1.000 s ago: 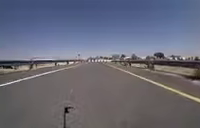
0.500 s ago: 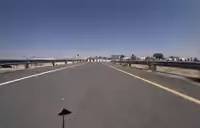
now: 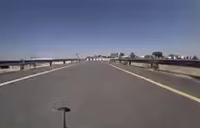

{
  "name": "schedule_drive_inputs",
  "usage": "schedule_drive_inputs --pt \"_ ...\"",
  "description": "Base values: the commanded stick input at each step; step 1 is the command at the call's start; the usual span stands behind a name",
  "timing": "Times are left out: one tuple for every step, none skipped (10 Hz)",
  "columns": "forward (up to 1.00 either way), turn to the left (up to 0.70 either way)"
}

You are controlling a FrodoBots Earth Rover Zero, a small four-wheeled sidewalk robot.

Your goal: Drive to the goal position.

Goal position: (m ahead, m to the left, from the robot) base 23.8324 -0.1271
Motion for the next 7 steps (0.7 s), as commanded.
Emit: schedule_drive_inputs --pt "0.70 0.00" --pt "0.70 0.00" --pt "0.70 0.00" --pt "0.70 0.00" --pt "0.70 0.00" --pt "0.70 0.00" --pt "0.70 0.00"
